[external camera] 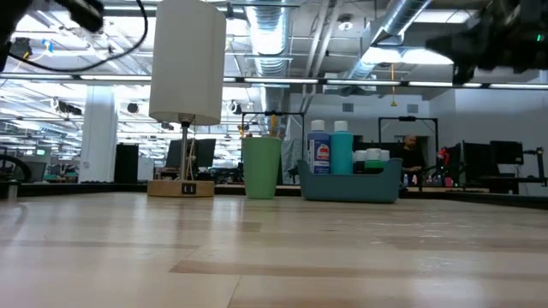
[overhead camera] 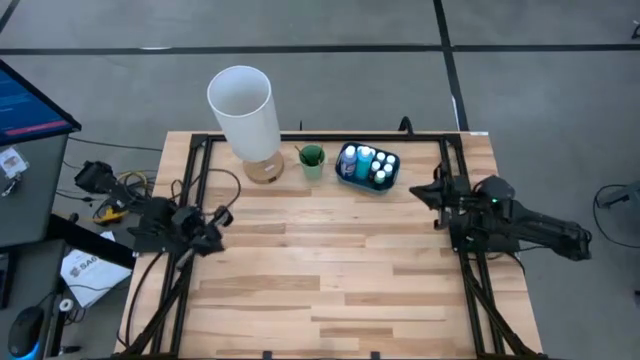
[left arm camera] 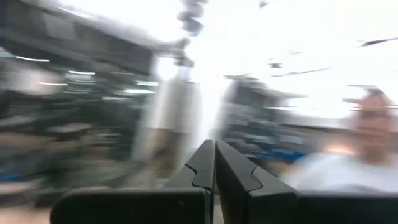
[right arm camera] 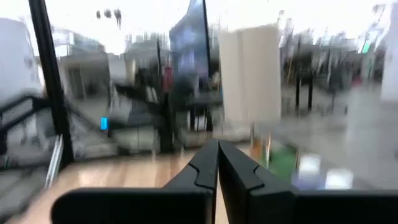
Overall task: Pick & Place Paint Supplies
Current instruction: Return to Home Position
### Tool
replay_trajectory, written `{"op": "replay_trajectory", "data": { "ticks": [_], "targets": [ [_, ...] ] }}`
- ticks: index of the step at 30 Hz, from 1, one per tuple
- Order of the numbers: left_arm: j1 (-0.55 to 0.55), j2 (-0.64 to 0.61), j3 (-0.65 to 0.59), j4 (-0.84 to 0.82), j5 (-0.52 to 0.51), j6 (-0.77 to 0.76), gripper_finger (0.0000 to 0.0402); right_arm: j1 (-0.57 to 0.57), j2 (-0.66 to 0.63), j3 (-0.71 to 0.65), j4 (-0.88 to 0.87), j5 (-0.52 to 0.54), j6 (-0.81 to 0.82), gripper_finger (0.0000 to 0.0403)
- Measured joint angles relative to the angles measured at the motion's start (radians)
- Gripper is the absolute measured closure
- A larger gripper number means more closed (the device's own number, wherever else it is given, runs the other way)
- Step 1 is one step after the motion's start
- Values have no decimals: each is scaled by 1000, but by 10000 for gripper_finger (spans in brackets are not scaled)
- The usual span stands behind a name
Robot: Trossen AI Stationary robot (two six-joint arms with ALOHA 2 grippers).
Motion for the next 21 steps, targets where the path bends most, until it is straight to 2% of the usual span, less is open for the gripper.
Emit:
{"op": "replay_trajectory", "data": {
  "ticks": [3, 5, 12, 15, 18, 21],
  "targets": [
    [67, -30, 0, 3, 304, -119, 401, 0, -6, -25, -5, -16, 2, 397],
    [117, -45, 0, 0, 445, -194, 401, 1, -16, -45, 38, -29, 3, 401],
    [328, -30, 0, -14, 773, -256, 401, 1, -54, -149, 93, -58, 43, 402],
    [436, -52, 0, -7, 847, -356, 401, 0, -54, -149, 54, -58, 66, 402],
    [524, -86, 0, -2, 838, -398, 401, -2, -54, -149, 63, -58, 70, 401],
    [566, -115, 0, -4, 796, -400, 400, -1, -54, -149, 68, -58, 72, 402]
  ]
}}
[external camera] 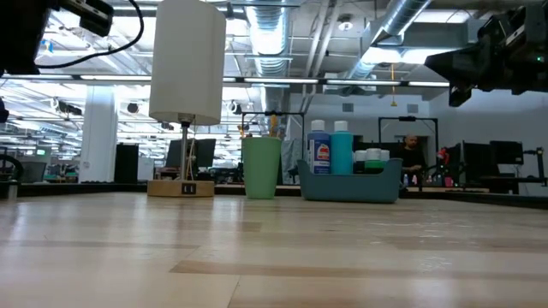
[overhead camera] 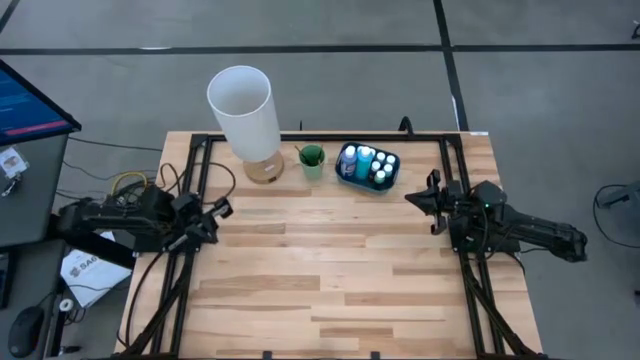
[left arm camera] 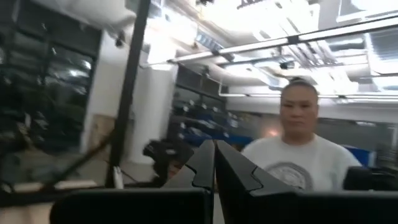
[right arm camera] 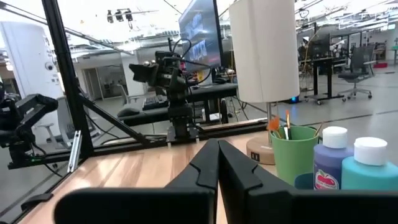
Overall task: Pick & Place Paint Supplies
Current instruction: Return to Home Position
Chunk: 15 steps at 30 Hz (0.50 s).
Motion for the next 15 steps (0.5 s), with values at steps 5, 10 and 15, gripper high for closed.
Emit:
{"op": "replay_trajectory", "data": {
  "ticks": [5, 10, 15],
  "targets": [
    [-44, -9, 0, -62, -173, 112, 398, 0, -1, 0, 4, 0, 17, 402],
    [-177, -5, 0, -191, -450, 188, 399, -1, -1, 0, 3, 0, -9, 402],
    [-279, -92, 0, -214, -469, 238, 397, -16, -1, 0, 7, 1, -13, 402]
  ]
}}
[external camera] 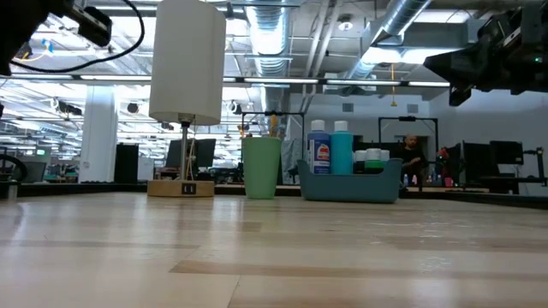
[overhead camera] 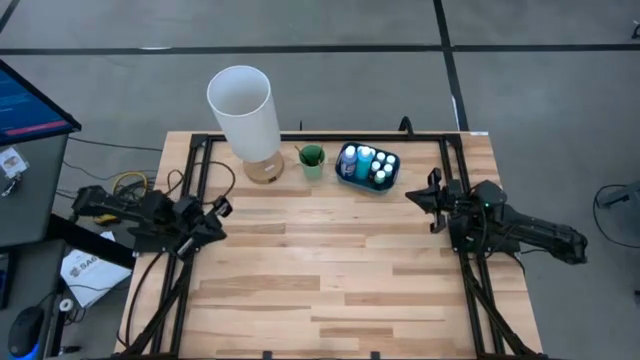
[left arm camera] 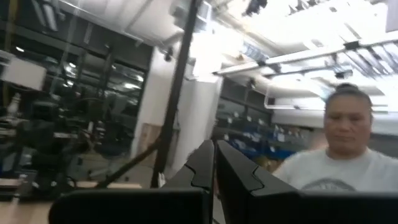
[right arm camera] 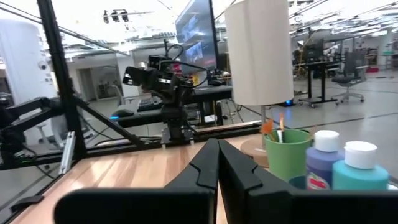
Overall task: Pick & Place Paint Supplies
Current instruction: Return to Home Position
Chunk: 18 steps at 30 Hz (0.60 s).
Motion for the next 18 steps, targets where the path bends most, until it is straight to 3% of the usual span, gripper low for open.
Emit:
{"op": "replay_trajectory", "data": {
  "ticks": [6, 13, 18],
  "targets": [
    [-1, -176, 0, -177, -89, -12, 396, -43, 0, 0, -7, -1, 2, 401],
    [-1, -177, 0, -343, -195, 79, 397, -45, 0, 0, -25, -49, 3, 401],
    [-1, -179, 0, -398, -139, 104, 397, -45, 0, -1, -23, -140, -40, 401]
  ]
}}
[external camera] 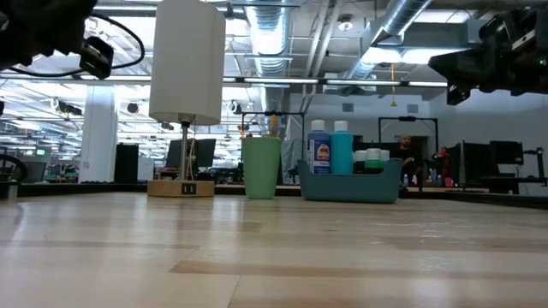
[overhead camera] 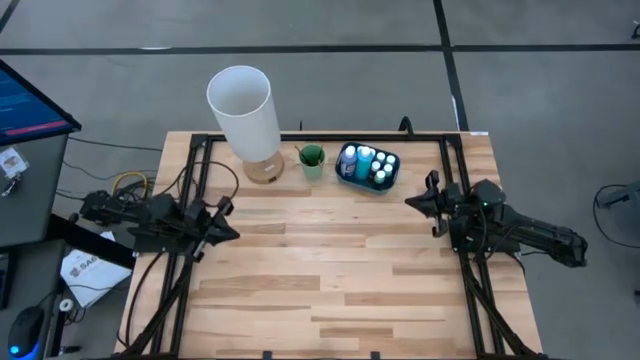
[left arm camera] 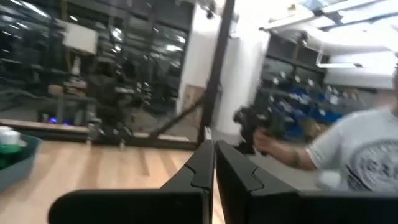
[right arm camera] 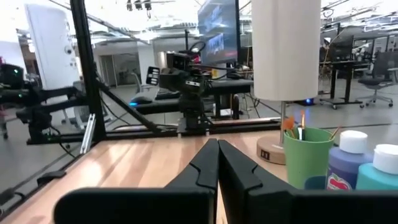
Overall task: Pick & Place Paint Supplies
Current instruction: Return to Home Position
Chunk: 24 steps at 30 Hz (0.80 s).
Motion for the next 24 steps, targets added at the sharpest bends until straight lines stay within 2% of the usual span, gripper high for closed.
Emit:
{"op": "replay_trajectory", "data": {
  "ticks": [4, 11, 18, 24],
  "targets": [
    [0, 0, 0, -108, 19, 13, 396, 0, 0, 0, -21, -9, -34, 401],
    [0, 0, 0, -200, -81, -17, 396, 0, 1, 0, -74, -15, -93, 401],
    [0, 6, 0, -206, -92, 59, 397, 0, 2, 0, -74, -15, -186, 401],
    [0, 7, 0, -206, -92, 35, 396, 0, 2, 0, -74, -15, -186, 401]
  ]
}}
